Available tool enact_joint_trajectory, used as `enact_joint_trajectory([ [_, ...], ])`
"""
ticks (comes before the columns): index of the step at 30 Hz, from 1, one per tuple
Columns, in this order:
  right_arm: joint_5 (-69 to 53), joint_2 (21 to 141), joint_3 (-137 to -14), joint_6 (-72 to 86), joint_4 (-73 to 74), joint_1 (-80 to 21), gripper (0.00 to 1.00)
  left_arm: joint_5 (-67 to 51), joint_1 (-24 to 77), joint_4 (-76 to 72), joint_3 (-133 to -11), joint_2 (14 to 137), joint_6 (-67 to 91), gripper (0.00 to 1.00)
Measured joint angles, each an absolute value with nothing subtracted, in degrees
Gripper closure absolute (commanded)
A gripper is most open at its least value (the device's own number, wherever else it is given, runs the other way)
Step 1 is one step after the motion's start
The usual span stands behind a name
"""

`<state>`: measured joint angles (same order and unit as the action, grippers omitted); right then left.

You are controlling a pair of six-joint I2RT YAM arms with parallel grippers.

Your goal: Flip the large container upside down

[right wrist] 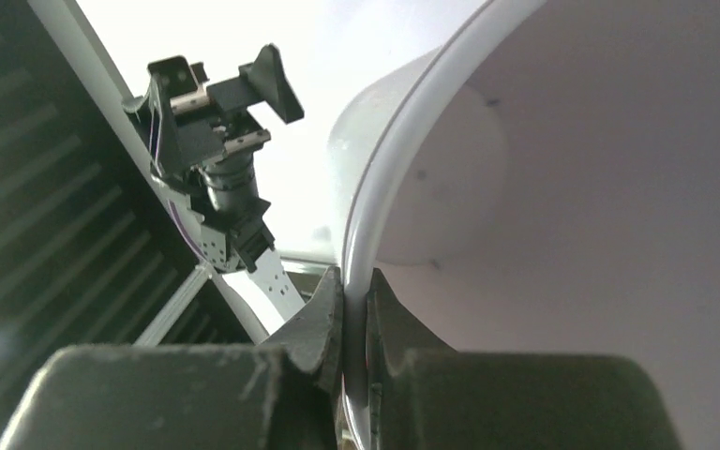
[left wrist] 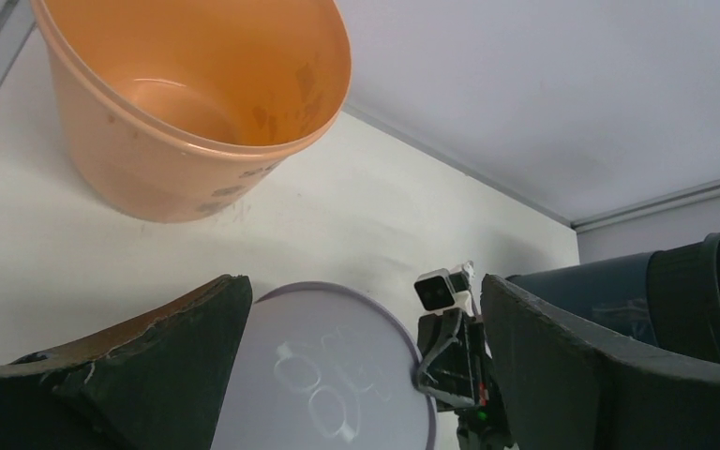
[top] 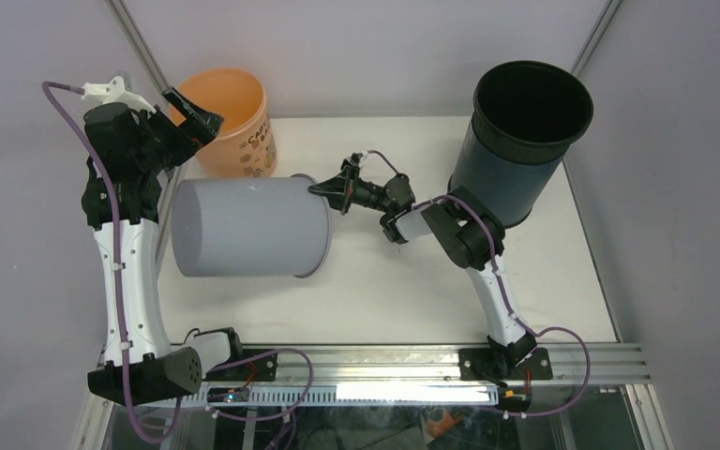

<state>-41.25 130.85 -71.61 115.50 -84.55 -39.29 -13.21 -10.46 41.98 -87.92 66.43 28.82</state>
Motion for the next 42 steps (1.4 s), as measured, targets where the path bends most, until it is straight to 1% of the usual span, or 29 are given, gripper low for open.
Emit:
enact_joint_trajectory([
  [2, -41.08, 130.85, -69.65, 115.2, -84.42, -38.11, 1.0, -14.09, -10.46, 41.89, -87.92, 66.43, 29.19, 0.01],
  [3, -41.19, 130.78, -68.47, 114.8, -84.36, -37.36, 0.97, -14.39, -10.46, 41.87, -87.92, 66.43, 29.26, 0.01],
  [4, -41.39, 130.69, -67.09, 114.24, -84.23, -36.56, 0.92, -14.7, -10.46, 41.82, -87.92, 66.43, 29.34, 0.01],
  [7, -41.74, 130.17, -64.38, 112.33, -83.18, -34.72, 0.66, -15.46, -10.46, 41.36, -87.92, 66.43, 29.5, 0.01],
  [11, -44.36, 127.83, -62.08, 104.66, -75.53, -33.26, 0.43, -15.75, -10.46, 40.69, -87.92, 66.43, 29.65, 0.01],
  [13, -45.19, 126.78, -62.0, 100.33, -69.87, -33.23, 0.41, -16.05, -10.46, 40.64, -87.92, 66.43, 29.69, 0.01],
  [15, -45.89, 125.34, -62.02, 96.03, -62.33, -33.34, 0.31, -16.56, -10.46, 40.64, -87.92, 66.46, 29.85, 0.01],
  [16, -45.98, 124.44, -62.04, 93.6, -58.08, -33.41, 0.3, -16.69, -10.46, 40.64, -87.92, 66.46, 29.95, 0.01],
  [18, -45.8, 123.0, -62.26, 88.23, -51.05, -33.47, 0.22, -16.93, -10.46, 40.64, -87.92, 66.5, 30.06, 0.01],
  [23, -43.18, 120.31, -66.41, 73.41, -29.3, -33.52, 0.16, -17.67, -10.46, 40.6, -87.92, 66.78, 30.11, 0.01],
  [24, -42.09, 119.9, -67.53, 70.61, -25.15, -33.52, 0.08, -18.06, -10.46, 40.6, -87.9, 66.85, 30.11, 0.01],
  [25, -40.99, 119.37, -68.55, 68.07, -21.39, -33.52, 0.04, -18.26, -10.46, 40.58, -87.81, 66.89, 30.09, 0.01],
  [29, -35.44, 116.49, -73.17, 57.91, -6.57, -33.56, 0.01, -18.39, -10.39, 40.53, -87.05, 66.89, 30.02, 0.01],
  [33, -29.82, 114.3, -78.19, 49.87, 4.56, -33.78, 0.01, -18.2, -9.67, 40.71, -85.17, 66.81, 29.74, 0.01],
  [37, -25.19, 111.74, -79.83, 44.73, 11.31, -34.33, 0.01, -17.69, -8.64, 41.19, -82.59, 66.19, 29.12, 0.01],
  [42, -19.66, 105.82, -79.83, 39.35, 17.82, -35.81, 0.01, -15.11, -6.17, 43.66, -80.31, 63.9, 28.36, 0.01],
])
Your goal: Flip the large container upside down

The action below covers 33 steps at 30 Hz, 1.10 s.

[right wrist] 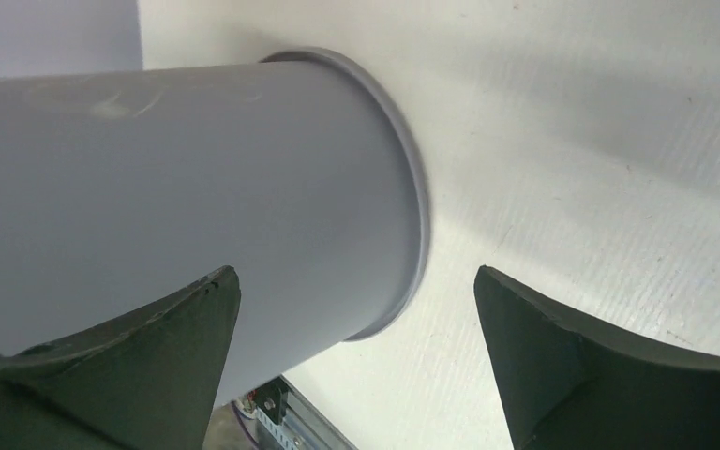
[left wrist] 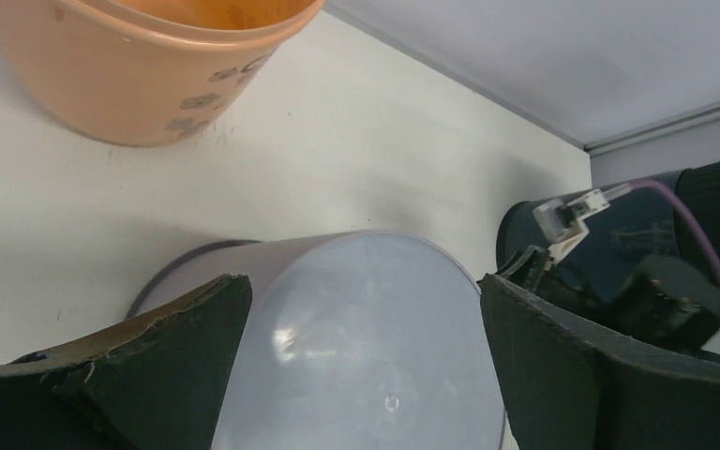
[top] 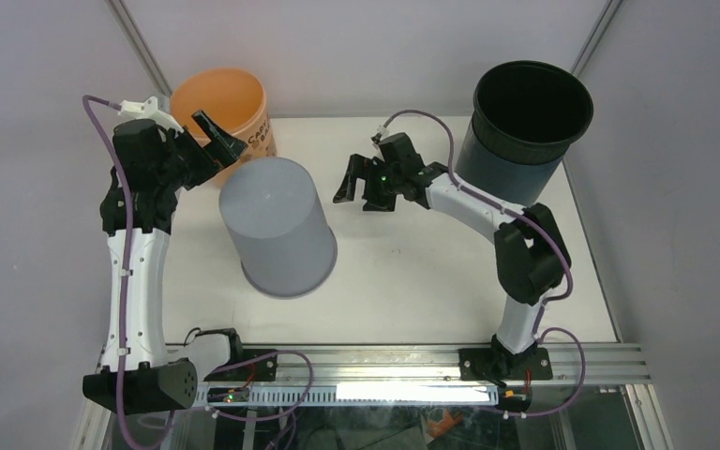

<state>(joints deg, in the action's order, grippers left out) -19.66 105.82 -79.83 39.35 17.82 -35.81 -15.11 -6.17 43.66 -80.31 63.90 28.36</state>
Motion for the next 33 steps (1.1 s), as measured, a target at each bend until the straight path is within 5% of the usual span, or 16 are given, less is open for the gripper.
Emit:
enact_joint_trajectory([
  [9, -20.01, 95.64, -78.72, 33.08, 20.05, -36.93, 0.04, -11.0, 4.67, 45.6, -86.02, 64.47, 27.4, 0.01],
  [19, -23.64, 91.9, -72.12, 30.11, 20.01, -42.81, 0.1, -10.52, 6.07, 45.01, -91.02, 68.29, 27.4, 0.01],
  [24, -26.09, 101.97, -78.11, 31.75, 16.82, -48.75, 0.09, -8.69, 6.07, 45.63, -91.72, 69.17, 26.96, 0.01],
  [30, -29.06, 124.09, -104.97, 32.88, 16.53, -53.41, 0.11, -7.2, 6.07, 46.19, -94.11, 68.99, 26.57, 0.01],
  [33, -29.85, 126.78, -107.59, 33.04, 15.94, -54.33, 0.09, -6.28, 6.07, 46.89, -95.2, 68.84, 26.28, 0.01],
])
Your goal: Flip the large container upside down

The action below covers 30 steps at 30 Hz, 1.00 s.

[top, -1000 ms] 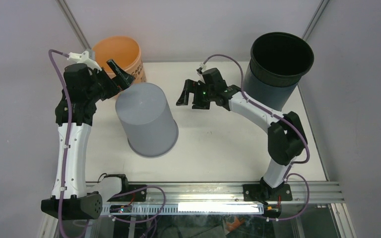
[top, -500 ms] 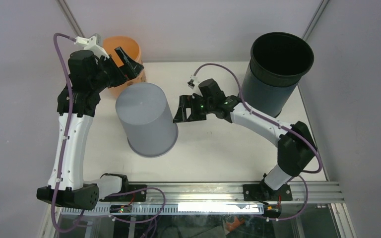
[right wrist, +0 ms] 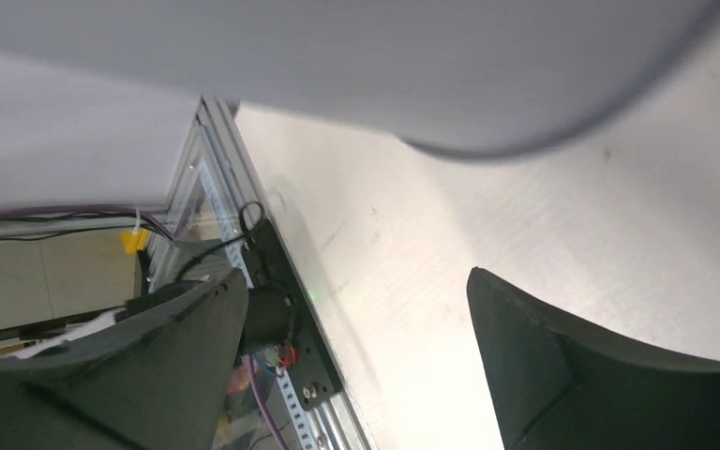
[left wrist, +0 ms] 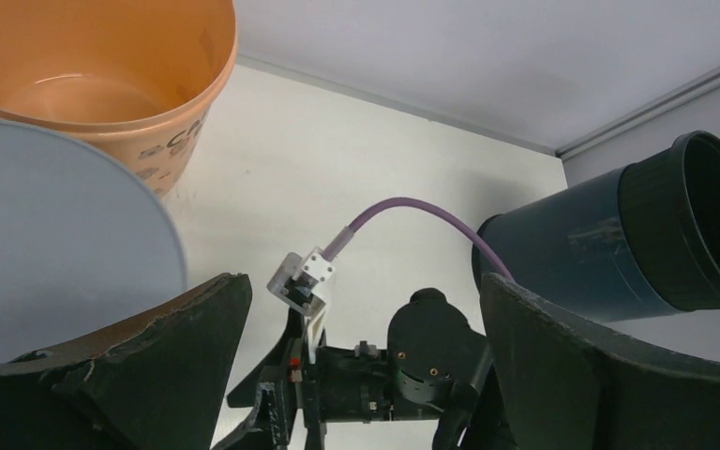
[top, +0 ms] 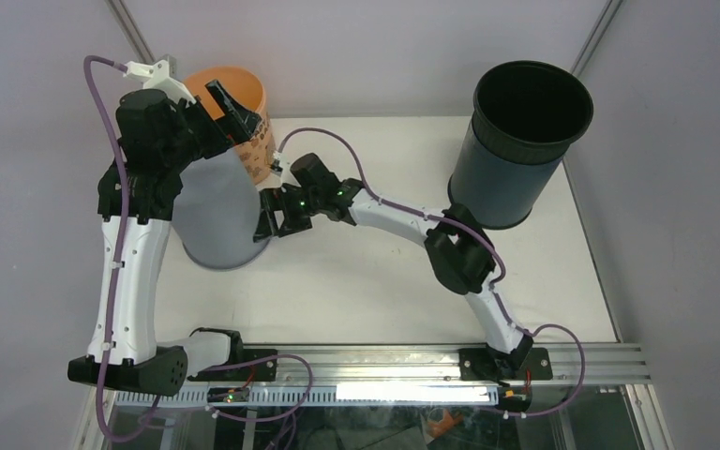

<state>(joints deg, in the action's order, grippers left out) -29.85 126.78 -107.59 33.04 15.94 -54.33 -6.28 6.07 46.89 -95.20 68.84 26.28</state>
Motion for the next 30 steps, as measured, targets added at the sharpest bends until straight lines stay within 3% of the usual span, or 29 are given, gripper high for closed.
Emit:
enact_joint_trajectory([
  [6, -30.37, 118.98, -90.74, 35.99, 9.93, -50.0, 0.09, -4.95, 6.07, 48.1, -96.09, 68.6, 25.89, 0.01],
  [9, -29.21, 118.26, -88.77, 37.58, 9.3, -45.84, 0.1, -4.93, 6.07, 48.58, -96.09, 68.75, 25.89, 0.01],
  [12, -27.55, 120.31, -92.4, 38.92, 9.67, -44.18, 0.11, -4.93, 6.07, 48.6, -96.27, 68.97, 25.91, 0.01],
  [23, -28.36, 145.36, -129.75, 45.67, 10.2, -52.6, 0.13, -4.38, 6.07, 48.56, -96.82, 69.73, 25.45, 0.01],
  [27, -29.78, 146.3, -129.64, 47.03, 9.96, -54.28, 0.13, -4.36, 6.07, 48.45, -96.95, 71.7, 24.56, 0.01],
  [30, -29.71, 140.29, -117.97, 46.48, 8.14, -52.71, 0.13, -4.32, 6.07, 48.25, -96.92, 73.89, 23.62, 0.01],
])
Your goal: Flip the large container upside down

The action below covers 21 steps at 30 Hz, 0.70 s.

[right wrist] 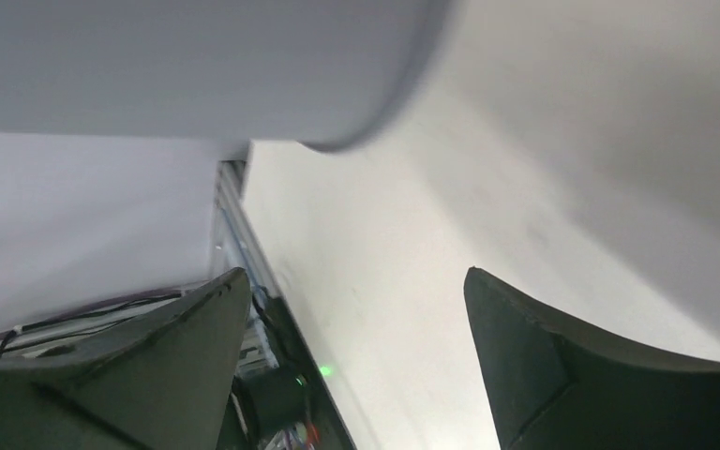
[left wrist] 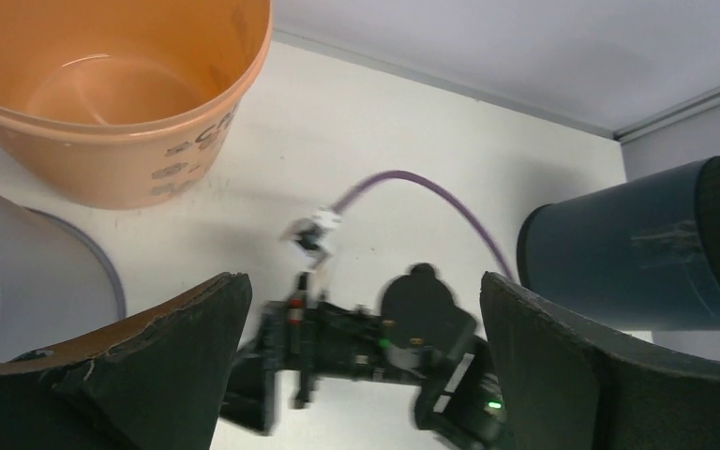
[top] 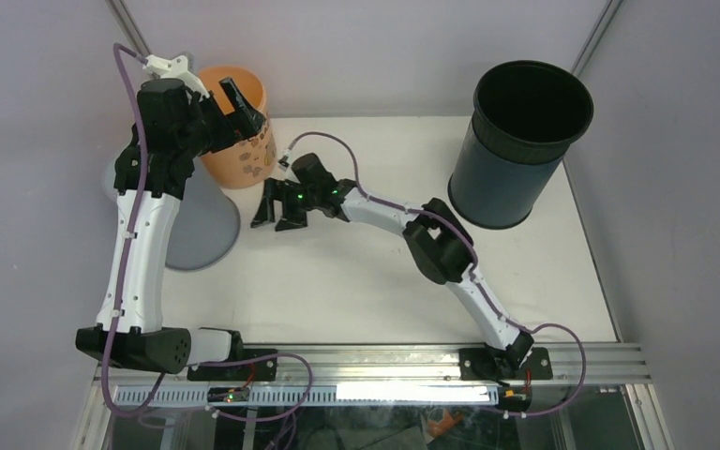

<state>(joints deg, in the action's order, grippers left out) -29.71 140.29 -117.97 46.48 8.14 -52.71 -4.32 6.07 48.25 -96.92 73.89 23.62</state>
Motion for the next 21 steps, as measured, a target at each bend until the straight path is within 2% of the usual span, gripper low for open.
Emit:
enact_joint_trajectory([
  [7, -24.62, 117.3, -90.5, 39.81, 9.91, -43.03, 0.12, 1.48, 6.09, 44.03, -96.95, 81.19, 20.36, 0.01],
  [13, -20.45, 96.25, -78.61, 35.64, 9.89, -43.48, 0.11, 9.43, 6.85, 39.35, -102.67, 92.09, 15.92, 0.03],
  [16, -19.7, 90.19, -74.24, 34.72, 10.0, -44.97, 0.11, 12.4, 7.6, 36.34, -105.12, 97.08, 13.39, 0.08],
  [21, -16.88, 87.2, -69.52, 33.34, 13.61, -44.91, 0.11, 17.19, 9.21, 33.43, -112.79, 107.11, 8.82, 0.19],
])
